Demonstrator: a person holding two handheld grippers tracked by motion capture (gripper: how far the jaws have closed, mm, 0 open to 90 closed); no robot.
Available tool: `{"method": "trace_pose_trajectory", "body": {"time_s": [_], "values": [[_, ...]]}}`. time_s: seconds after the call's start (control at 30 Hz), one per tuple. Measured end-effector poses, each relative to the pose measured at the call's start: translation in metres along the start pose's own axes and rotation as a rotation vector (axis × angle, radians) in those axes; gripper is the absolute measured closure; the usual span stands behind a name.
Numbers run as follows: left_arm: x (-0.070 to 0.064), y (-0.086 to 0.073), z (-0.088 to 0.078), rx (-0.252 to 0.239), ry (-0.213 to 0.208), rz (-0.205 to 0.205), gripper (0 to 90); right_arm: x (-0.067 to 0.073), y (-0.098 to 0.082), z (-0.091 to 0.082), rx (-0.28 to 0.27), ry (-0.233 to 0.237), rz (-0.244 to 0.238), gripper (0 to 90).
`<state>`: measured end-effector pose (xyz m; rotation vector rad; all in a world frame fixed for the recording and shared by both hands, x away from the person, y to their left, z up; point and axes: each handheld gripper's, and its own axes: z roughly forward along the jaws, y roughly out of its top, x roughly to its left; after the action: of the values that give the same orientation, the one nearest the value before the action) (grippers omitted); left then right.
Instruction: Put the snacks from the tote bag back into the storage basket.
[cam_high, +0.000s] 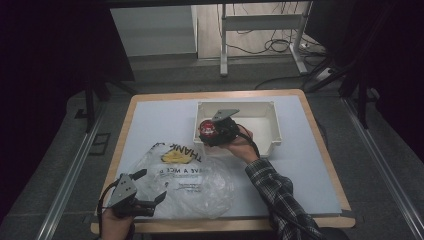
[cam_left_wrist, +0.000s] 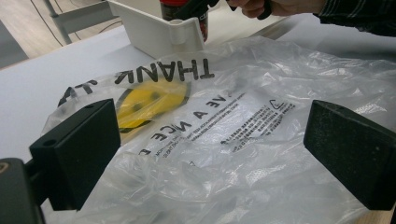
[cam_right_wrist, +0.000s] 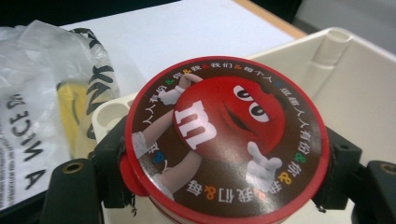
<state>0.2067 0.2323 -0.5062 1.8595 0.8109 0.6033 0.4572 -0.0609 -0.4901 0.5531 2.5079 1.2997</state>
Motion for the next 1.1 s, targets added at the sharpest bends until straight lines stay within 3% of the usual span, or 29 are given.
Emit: {"method": "trace_pose_trajectory", "body": {"time_s": [0.13, 0.23, 0.4, 0.6, 1.1], "values": [[0.0, 0.0, 0.0, 0.0, 0.0, 0.0, 3.7, -0.005, -0.001, 0.002, 0.012, 0.042, 0.041, 25.6], [0.0, 0.0, 0.0, -0.001, 0.0, 0.0, 3.7, -0.006, 0.0, 0.003, 0.016, 0.048, 0.043, 25.6], [0.001, 0.0, -0.001, -0.002, 0.002, -0.001, 3.7, -0.008, -0.003, 0.008, 0.068, -0.004, 0.003, 25.6], [0.001, 0.0, 0.0, 0.0, 0.002, 0.0, 3.7, -0.01, -0.007, 0.014, 0.068, 0.001, 0.015, 25.6], [0.001, 0.0, -0.001, -0.002, 0.003, 0.0, 3.7, -0.01, -0.009, 0.025, 0.093, 0.0, -0.065, 25.6]]}}
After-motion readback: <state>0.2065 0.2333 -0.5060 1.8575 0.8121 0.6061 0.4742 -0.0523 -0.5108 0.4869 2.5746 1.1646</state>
